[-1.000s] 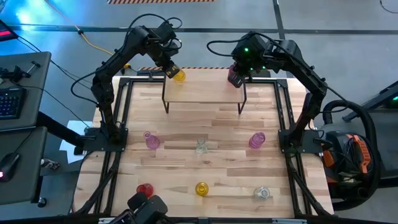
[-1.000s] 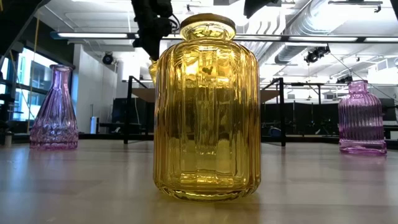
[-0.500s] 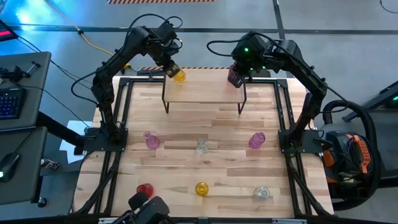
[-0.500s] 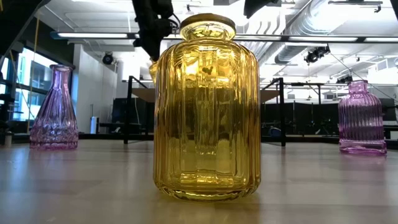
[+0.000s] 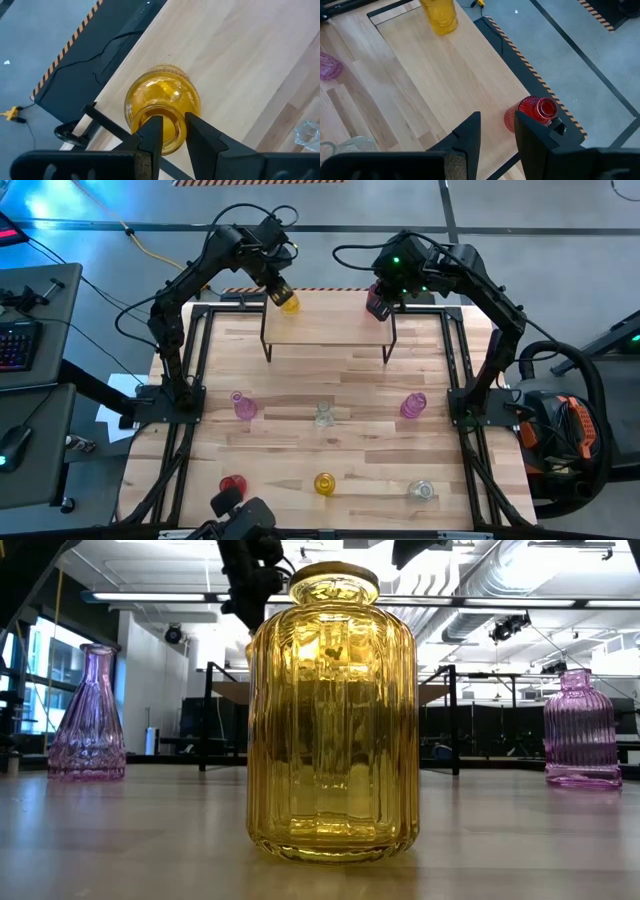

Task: Sort vases onto shelf
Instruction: Put the top yellow vase on the shelf, then put the right purple vase on the shelf

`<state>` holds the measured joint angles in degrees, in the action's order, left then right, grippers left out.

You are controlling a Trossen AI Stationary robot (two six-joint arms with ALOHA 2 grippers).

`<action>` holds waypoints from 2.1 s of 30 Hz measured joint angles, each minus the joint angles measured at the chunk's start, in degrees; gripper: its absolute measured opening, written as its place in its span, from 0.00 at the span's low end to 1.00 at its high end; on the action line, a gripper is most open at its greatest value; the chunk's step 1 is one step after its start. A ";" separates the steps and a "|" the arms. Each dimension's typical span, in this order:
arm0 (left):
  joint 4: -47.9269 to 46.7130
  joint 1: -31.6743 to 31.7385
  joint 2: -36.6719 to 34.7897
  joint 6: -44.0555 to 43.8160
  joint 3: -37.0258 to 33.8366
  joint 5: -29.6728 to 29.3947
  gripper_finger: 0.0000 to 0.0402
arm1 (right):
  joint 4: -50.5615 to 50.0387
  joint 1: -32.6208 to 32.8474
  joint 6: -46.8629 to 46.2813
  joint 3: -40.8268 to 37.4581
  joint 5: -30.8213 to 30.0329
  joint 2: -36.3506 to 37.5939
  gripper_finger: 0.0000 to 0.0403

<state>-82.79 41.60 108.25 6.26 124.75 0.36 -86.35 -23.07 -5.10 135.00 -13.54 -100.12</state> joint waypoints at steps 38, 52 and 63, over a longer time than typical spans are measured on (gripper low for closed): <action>-0.28 -1.18 -0.09 -0.20 9.62 -2.53 0.18 | -1.14 0.00 -0.22 -0.02 -0.01 0.00 0.25; -7.21 -4.44 -3.79 -2.21 9.84 -2.53 0.18 | -3.70 0.92 -4.62 -0.02 7.05 0.00 0.25; -7.15 -9.64 -8.19 -2.79 9.56 -2.46 0.18 | -3.58 6.32 -10.25 -5.22 10.79 1.11 0.25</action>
<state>-89.94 31.96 100.06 3.47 134.31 -2.10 -89.92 -16.75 -15.35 129.78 -2.75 -99.00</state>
